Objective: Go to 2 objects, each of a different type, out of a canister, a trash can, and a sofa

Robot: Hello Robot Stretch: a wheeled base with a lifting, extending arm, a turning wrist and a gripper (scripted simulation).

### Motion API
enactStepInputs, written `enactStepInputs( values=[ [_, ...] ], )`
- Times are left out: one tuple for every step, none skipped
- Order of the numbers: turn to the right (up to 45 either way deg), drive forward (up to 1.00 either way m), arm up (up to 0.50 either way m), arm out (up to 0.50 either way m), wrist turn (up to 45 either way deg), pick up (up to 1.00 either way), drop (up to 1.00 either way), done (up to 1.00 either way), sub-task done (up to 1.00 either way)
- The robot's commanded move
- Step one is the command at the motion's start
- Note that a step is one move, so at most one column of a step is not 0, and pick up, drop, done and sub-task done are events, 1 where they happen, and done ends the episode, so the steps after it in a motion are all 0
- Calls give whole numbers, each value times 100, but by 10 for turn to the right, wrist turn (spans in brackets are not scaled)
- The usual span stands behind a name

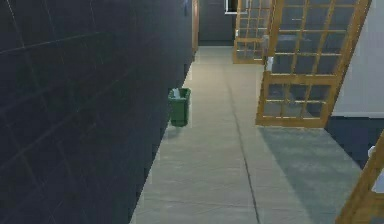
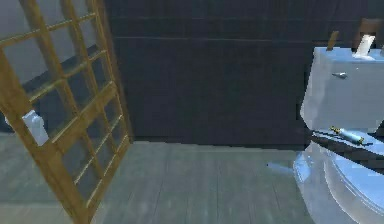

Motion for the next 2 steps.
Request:
enactStepInputs(
  values=[
    [0,100,0,0,0,0,0,0,0],
    [0,65,0,0,0,0,0,0,0]
  ],
)
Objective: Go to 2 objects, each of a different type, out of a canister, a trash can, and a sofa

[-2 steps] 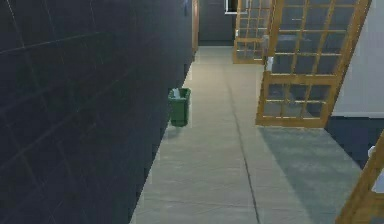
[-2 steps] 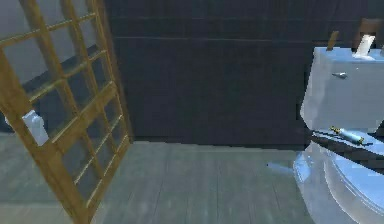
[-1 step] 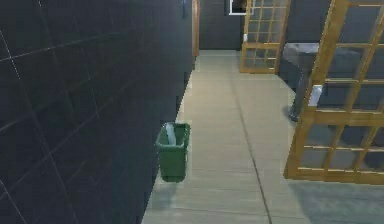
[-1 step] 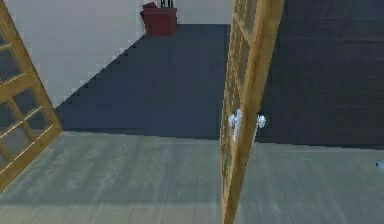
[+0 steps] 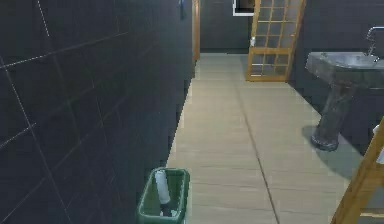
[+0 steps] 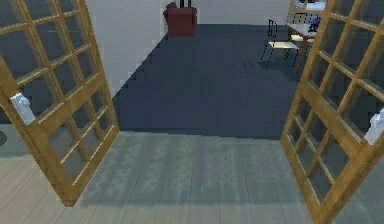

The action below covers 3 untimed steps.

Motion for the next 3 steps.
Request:
enactStepInputs(
  values=[
    [0,0,0,0,0,0,0,0,100],
    [390,0,0,0,0,0,0,0,0],
    [0,75,0,0,0,0,0,0,0]
  ],
)
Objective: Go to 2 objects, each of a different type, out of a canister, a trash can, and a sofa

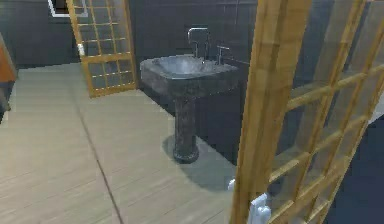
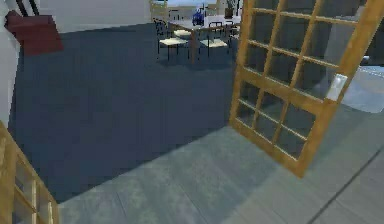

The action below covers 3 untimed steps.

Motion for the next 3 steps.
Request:
enactStepInputs(
  values=[
    [-300,0,0,0,0,0,0,0,0],
    [0,55,0,0,0,0,0,0,0],
    [-60,0,0,0,0,0,0,0,0]
  ],
)
